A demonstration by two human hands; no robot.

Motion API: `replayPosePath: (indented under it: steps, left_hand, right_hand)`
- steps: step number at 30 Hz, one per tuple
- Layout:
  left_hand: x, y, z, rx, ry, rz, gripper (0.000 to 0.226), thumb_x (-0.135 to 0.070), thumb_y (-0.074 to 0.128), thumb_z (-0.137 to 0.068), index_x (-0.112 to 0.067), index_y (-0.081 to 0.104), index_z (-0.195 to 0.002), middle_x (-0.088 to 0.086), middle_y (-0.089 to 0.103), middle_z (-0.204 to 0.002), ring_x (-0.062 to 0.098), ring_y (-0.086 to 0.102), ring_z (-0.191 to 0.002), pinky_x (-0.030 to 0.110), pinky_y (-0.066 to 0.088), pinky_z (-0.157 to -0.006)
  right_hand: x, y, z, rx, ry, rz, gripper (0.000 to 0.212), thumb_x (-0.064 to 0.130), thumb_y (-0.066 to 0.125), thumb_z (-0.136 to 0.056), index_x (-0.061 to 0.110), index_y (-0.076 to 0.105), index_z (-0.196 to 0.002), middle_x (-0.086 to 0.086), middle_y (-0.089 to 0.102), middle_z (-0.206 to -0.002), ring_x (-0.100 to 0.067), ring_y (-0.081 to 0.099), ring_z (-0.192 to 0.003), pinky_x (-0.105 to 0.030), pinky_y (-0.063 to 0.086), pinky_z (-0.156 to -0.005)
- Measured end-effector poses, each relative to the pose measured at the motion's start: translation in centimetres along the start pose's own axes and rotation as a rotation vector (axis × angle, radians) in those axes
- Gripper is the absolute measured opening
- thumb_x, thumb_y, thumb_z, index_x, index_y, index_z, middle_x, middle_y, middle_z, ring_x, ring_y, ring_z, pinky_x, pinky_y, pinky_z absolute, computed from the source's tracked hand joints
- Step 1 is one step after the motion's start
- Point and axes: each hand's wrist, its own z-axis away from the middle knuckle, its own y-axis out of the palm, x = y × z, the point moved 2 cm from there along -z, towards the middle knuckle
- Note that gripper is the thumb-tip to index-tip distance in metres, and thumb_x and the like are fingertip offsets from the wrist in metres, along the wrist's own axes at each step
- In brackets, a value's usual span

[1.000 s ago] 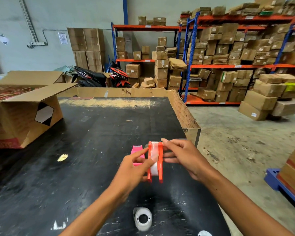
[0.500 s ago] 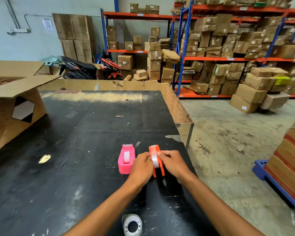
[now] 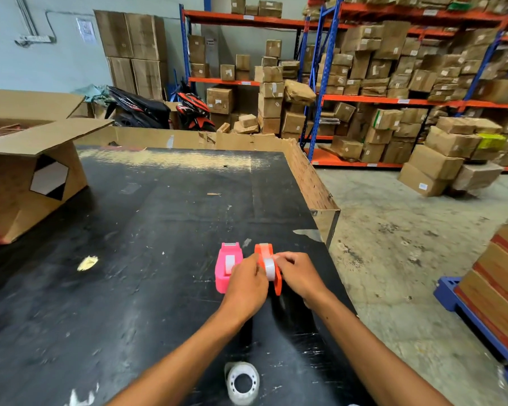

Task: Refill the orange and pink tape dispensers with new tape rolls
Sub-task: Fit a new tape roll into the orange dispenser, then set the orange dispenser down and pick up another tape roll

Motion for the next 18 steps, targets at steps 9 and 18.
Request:
replayPosePath:
  steps: [9, 18]
  left_hand:
    - [1.2, -6.4, -0.5, -0.156, 0.081, -0.114, 0.044, 0.0, 0.049, -0.083, -0.005, 0.055, -0.127, 0.011, 0.062, -0.122, 0.026, 0.057, -0.114, 0.042, 0.046, -0.102]
    - [3.4, -7.5, -0.8, 0.097, 0.061, -0.241, 0.031, -0.033, 0.067, -0.081, -0.007, 0.065, -0.098, 0.009, 0.067, -0.09, 0.033, 0.062, -0.092, 0.044, 0.051, -0.081]
  right_hand:
    - [-0.2, -0.9, 0.2, 0.035, 0.094, -0.017, 0.017, 0.016, 0.054, -0.091, 0.015, 0.07, -0.088, -0.007, 0.068, -0.088, -0.016, 0.064, -0.077, -0.035, 0.054, -0.08]
    - [6.0, 2.1, 1.6, -0.154, -0.304, 0.364, 0.024, 0.007, 0.06, -0.086, 0.006, 0.069, -0.108, -0.014, 0.069, -0.11, -0.022, 0.062, -0.099, -0.029, 0.047, -0.088]
